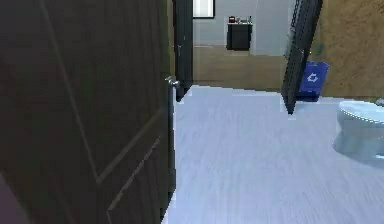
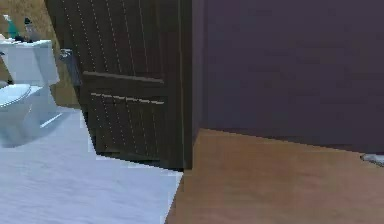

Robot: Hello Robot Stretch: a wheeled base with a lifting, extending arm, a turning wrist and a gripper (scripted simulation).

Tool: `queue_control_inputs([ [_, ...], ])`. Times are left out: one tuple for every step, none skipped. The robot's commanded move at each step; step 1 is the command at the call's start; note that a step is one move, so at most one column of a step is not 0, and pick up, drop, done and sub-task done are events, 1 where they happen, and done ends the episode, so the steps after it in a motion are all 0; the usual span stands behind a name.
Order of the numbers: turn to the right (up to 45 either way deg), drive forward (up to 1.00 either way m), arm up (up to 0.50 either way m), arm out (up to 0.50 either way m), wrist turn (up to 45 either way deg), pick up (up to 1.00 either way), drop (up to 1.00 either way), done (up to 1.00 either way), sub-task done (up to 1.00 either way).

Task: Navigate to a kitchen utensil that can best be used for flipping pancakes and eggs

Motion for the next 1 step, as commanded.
queue_control_inputs([
  [39.0, 0.00, 0.00, 0.00, 0.0, 0.00, 0.00, 0.00, 0.00],
])
